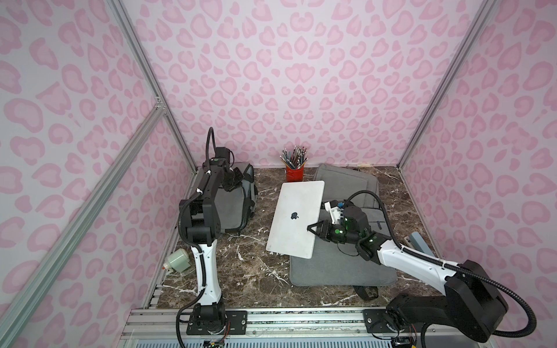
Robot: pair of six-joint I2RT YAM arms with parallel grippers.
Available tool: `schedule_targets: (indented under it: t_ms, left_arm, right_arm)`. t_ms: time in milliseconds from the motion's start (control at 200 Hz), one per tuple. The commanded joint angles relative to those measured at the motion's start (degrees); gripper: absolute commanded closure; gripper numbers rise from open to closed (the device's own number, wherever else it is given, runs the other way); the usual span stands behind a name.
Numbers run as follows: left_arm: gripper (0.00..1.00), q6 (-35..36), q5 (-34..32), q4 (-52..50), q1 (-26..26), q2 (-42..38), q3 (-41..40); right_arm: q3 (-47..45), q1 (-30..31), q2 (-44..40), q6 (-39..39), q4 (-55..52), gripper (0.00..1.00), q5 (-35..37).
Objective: Open the zippered laptop bag and take out the laptop
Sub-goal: Close the bag flap on the zippered laptop bag.
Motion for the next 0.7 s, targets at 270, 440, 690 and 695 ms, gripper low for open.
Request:
schedule_targets:
  t_ms: [270,440,690,695]
  left_arm:
    - [0.93,2.02,-2.35,-2.94,0.82,5.22,7.19]
    - [0.85,6.06,-1.64,-3.57,0.8,5.25,7.38]
    - [0.6,11.18,3.58,-5.75,0.73,3.41,9.1]
    - [0.6,11.29,3.66,-5.76,0.76,3.22,9.05]
  right_arm:
    - [2.8,0.94,2.39,-2.58,7.03,1.0,-9.69]
    - [3.71,3.08,4.06,-2.98,6.27,1.0,-10.24]
    - [2.79,7.25,8.58,2.94,13.17,1.0,-11.82]
    - [2.77,7.31,8.72,3.13,13.3,1.0,-11.84]
